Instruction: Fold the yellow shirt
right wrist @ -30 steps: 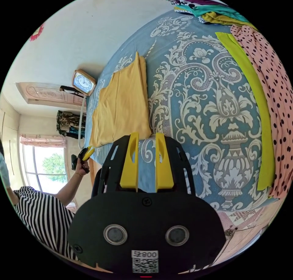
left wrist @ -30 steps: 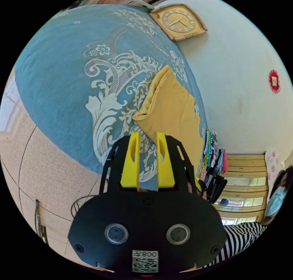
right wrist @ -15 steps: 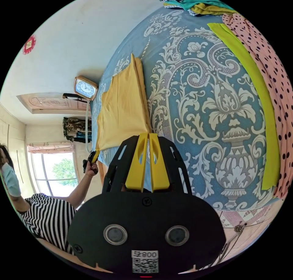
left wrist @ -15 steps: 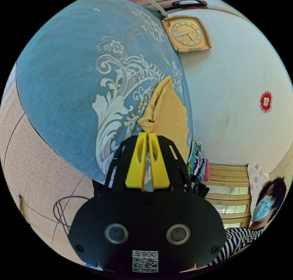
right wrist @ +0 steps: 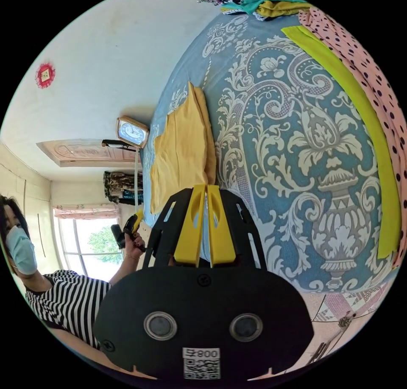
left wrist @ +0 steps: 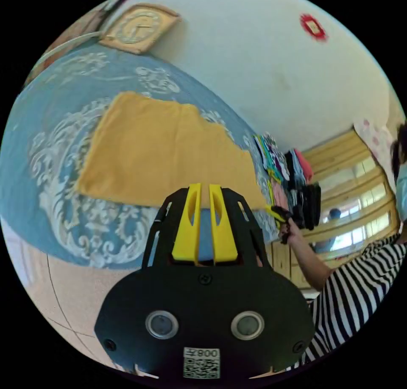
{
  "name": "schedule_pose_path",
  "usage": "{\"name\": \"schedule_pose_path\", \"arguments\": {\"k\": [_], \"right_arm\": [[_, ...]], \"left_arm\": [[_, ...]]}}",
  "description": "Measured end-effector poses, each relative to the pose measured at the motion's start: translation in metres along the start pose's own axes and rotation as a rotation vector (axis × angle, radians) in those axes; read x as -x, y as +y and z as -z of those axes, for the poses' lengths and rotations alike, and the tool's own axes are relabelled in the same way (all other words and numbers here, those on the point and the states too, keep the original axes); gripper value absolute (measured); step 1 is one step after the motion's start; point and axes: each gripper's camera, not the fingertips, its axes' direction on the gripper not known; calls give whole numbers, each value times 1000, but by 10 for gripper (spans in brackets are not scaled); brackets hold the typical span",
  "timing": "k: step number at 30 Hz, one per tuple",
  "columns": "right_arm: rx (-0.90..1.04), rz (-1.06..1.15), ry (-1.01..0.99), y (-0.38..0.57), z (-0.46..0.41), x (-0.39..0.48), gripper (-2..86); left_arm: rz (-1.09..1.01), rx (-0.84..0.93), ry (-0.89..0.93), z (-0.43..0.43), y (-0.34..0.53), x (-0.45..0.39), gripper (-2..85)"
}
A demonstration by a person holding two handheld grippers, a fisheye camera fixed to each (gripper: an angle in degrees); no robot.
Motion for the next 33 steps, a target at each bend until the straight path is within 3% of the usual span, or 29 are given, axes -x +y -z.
{"name": "schedule_pose_path", "arguments": {"k": [2,6,11,16,20,25,33], "right_arm": [[-8,16,-9,-4,0,5,4],[-12,47,-27,-17,-4,17,5],[3,86,-52,-34,-18,28,6],[37,122,-69,-51,-39,35,9],[46,177,-96,-69,-50,37,16],[-73,167,-32,-119,-57,22,53],[20,157,124,-241,-150,24,111]], "left_arm": [[-273,148,25,-67,-13,-78,55],[-608,259,19,-151,-14,-183,80],[-972,304,-188,-232,10,-284,95],[-1029,311,-337,-272,25,-314,44],[-916,284,-276,-274,21,-318,19],[-851,274,-226,-279,18,-322,12],[-857,286,-211,-297,21,-334,11]]}}
